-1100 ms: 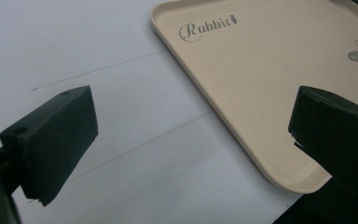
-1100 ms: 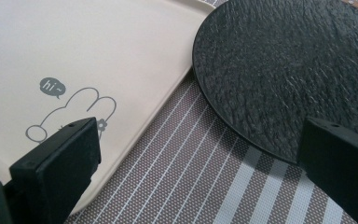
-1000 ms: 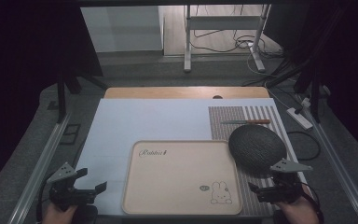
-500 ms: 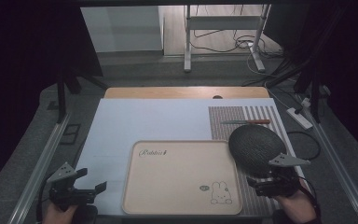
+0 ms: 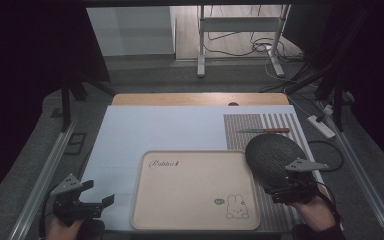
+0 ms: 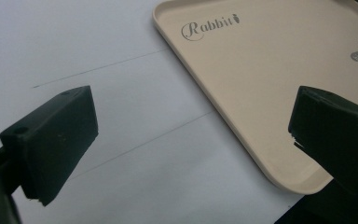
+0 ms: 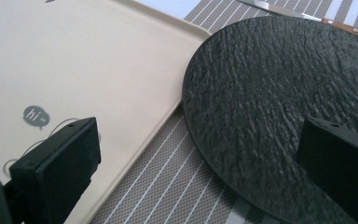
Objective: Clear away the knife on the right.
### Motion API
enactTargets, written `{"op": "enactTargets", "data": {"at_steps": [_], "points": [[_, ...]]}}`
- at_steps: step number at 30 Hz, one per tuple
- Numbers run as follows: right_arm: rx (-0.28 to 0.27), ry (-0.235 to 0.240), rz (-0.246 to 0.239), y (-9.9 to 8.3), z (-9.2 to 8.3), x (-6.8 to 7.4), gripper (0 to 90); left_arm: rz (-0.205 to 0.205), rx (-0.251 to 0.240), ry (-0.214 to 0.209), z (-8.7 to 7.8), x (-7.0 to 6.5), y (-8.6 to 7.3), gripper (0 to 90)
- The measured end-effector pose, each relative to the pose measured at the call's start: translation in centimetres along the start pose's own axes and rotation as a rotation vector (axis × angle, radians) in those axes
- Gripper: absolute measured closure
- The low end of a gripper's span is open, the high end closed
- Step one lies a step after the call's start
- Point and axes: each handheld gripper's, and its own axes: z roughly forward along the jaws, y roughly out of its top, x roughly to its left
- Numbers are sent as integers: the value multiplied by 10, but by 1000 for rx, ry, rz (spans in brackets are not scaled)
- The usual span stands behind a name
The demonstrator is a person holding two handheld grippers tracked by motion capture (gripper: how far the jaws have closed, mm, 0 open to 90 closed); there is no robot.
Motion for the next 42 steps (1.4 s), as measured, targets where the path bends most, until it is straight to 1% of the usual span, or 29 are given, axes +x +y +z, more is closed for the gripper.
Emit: {"op": "enactTargets", "data": {"at_steps": [5, 9, 11, 13, 17, 20, 28, 33, 34, 39, 42], "points": [[-1, 4, 7, 7, 6, -6, 0, -5, 1, 0, 0, 0, 0, 16], [5, 12, -5, 12, 12, -10, 0, -7, 3, 1, 0, 0, 0, 15], [3, 24, -7, 14, 15, -12, 0, -8, 3, 1, 0, 0, 0, 15], [0, 24, -14, 16, 18, -15, 0, -9, 4, 1, 0, 0, 0, 15], [-3, 30, -18, 20, 24, -19, 0, -11, 4, 1, 0, 1, 0, 15], [5, 34, -17, 23, 28, -22, 0, -12, 5, 1, 0, 1, 0, 14], [11, 30, 7, 35, 40, -33, 0, -15, 5, 1, 0, 1, 0, 12], [30, 7, -2, 41, 48, -41, 0, -17, 4, 1, 0, 2, 0, 11], [33, 8, 1, 42, 50, -43, 0, -18, 4, 1, 0, 2, 0, 11], [52, -5, 18, 47, 59, -54, 0, -20, 4, 1, 0, 2, 0, 11], [53, 2, 48, 50, 64, -61, 0, -20, 4, 1, 0, 2, 0, 10]]}}
